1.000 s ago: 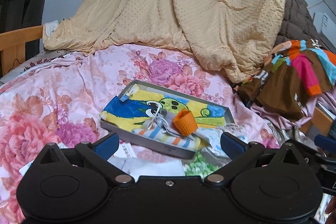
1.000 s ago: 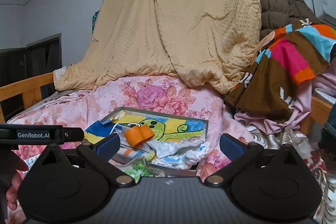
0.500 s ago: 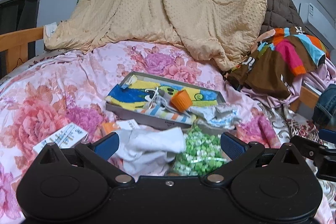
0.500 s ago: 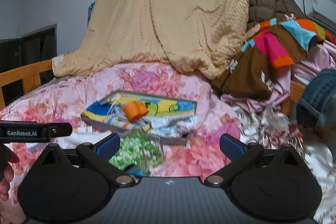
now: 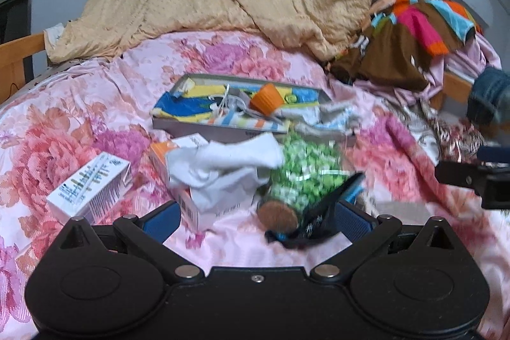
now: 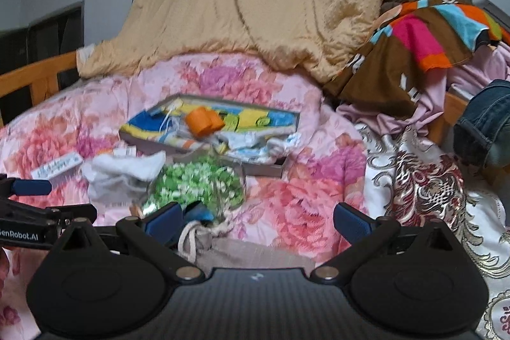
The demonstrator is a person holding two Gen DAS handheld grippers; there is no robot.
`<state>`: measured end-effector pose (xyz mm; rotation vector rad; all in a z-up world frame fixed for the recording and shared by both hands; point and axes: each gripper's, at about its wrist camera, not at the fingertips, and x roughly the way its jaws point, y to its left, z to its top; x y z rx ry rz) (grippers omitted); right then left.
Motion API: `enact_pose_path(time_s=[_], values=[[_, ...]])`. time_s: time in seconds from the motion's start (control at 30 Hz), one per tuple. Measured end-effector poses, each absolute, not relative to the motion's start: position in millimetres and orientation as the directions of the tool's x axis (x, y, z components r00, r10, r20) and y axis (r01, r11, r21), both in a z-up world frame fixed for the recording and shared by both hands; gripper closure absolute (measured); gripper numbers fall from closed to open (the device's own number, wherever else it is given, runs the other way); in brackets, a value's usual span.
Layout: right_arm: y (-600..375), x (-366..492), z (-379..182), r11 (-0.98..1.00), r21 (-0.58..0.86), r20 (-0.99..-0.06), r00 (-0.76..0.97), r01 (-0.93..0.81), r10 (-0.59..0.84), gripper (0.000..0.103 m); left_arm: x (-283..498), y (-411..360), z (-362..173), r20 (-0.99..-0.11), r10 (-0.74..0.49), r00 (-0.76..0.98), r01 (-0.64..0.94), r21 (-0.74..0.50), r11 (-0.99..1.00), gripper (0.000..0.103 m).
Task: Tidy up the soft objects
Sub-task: 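Lower the left tool to the dark blue cloth while the right tool reaches the burlap bag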
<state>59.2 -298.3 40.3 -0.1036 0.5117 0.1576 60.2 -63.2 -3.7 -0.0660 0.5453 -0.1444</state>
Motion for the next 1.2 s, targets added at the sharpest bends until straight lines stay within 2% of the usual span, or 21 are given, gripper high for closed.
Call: enact_pose_path(time_s=[0.5, 0.77, 0.97, 1.2], values=[[-289, 79, 17, 0.975, -0.105, -0.645, 0.760, -0.198, 0.085, 0.000, 65, -67, -24, -0.558, -0.206, 0.804, 0.221, -0.041, 0.974, 0.001], [-290, 85, 10, 0.974, -0.100, -0.683, 0.726, -0.202, 0.080, 0.000, 70, -83, -32, -0.592, -0.243, 0.768, 0.320, 0.026, 0.947, 0.001], [-287, 89, 5, 0.970, -0.104, -0.707, 0.702, -0.219, 0.082, 0.000, 88, -97, -46, -0.626, -0.211, 0.751, 0.329, 0.077, 0.941, 0.001], [-291, 96, 1, 0.975, -0.077, -0.733, 0.675, -0.208, 0.087, 0.000, 114, -101, -55, -0.644, -0.270, 0.716, 0.322, -0.039, 0.946, 0.001]])
